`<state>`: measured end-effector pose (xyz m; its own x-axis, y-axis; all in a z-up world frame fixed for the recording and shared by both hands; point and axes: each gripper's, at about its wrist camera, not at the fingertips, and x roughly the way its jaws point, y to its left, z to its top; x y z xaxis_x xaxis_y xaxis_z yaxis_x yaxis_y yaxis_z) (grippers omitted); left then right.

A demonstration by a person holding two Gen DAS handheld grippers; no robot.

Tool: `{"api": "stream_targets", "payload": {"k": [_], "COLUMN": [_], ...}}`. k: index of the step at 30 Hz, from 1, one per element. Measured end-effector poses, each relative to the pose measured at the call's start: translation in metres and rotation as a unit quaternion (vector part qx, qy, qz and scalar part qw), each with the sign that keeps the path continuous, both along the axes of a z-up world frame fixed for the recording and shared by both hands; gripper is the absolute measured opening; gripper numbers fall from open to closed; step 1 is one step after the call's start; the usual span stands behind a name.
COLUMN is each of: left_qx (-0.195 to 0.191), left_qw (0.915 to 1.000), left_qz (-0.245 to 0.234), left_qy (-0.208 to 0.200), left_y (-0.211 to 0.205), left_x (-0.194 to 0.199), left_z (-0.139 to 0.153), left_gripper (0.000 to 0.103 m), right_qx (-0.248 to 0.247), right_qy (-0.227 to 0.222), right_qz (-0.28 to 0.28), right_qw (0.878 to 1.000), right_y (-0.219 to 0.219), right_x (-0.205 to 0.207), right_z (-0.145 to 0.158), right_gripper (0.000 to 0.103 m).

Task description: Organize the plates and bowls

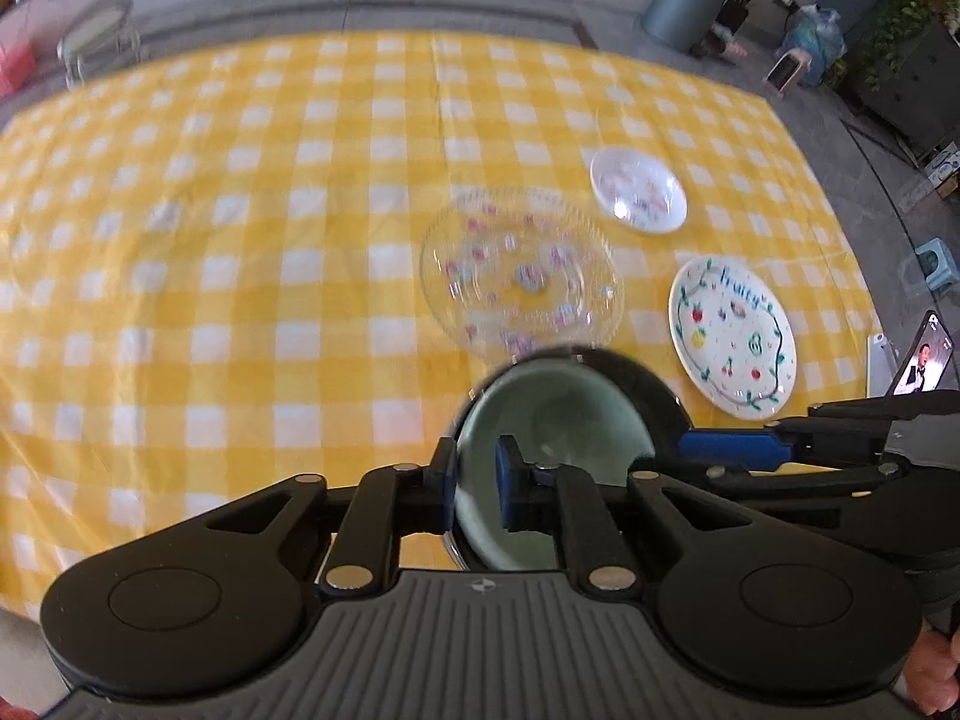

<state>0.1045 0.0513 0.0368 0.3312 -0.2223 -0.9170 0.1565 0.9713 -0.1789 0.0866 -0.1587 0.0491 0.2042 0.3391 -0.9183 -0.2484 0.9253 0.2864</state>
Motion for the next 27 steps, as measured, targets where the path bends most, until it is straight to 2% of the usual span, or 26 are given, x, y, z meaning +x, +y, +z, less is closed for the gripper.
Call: {"api": "stream_targets", "payload": {"k": [4, 8, 9, 11, 12, 17, 21, 27], "left_qx": [-0.026, -0.041, -0.041, -0.051, -0.061, -0.111, -0.142, -0.144], "left_qw": [0.9992, 0.9974, 0.9969, 0.9959, 0.9953, 0.9901, 0.9839, 0.9835], "left_qz": [-0.001, 0.011, 0.017, 0.032, 0.04, 0.083, 0.108, 0.108], "left_qy": [-0.031, -0.059, -0.064, -0.068, -0.063, -0.022, -0.001, 0.017], "left_y": [0.007, 0.016, 0.019, 0.025, 0.029, 0.042, 0.047, 0.041], "left_x": [-0.006, -0.014, -0.016, -0.019, -0.02, -0.021, -0.02, -0.02], "left_z": [0.009, 0.009, 0.008, 0.001, -0.004, -0.037, -0.057, -0.073], "left_gripper": [0.032, 0.054, 0.056, 0.062, 0.063, 0.064, 0.064, 0.059], "right_qx": [0.016, 0.024, 0.025, 0.033, 0.038, 0.07, 0.108, 0.144], "right_qy": [-0.021, -0.049, -0.053, -0.052, -0.048, 0.011, 0.059, 0.082], "right_qz": [-0.003, -0.016, -0.023, -0.044, -0.056, -0.108, -0.142, -0.159], "right_qw": [1.0, 0.998, 0.998, 0.997, 0.997, 0.992, 0.982, 0.973], "right_y": [-0.003, -0.011, -0.014, -0.022, -0.025, -0.038, -0.043, -0.042], "right_x": [-0.004, -0.008, -0.008, -0.008, -0.008, -0.009, -0.013, -0.016], "right_z": [0.01, 0.017, 0.017, 0.013, 0.009, -0.03, -0.06, -0.076], "right_gripper": [0.038, 0.051, 0.052, 0.063, 0.065, 0.067, 0.067, 0.065]}}
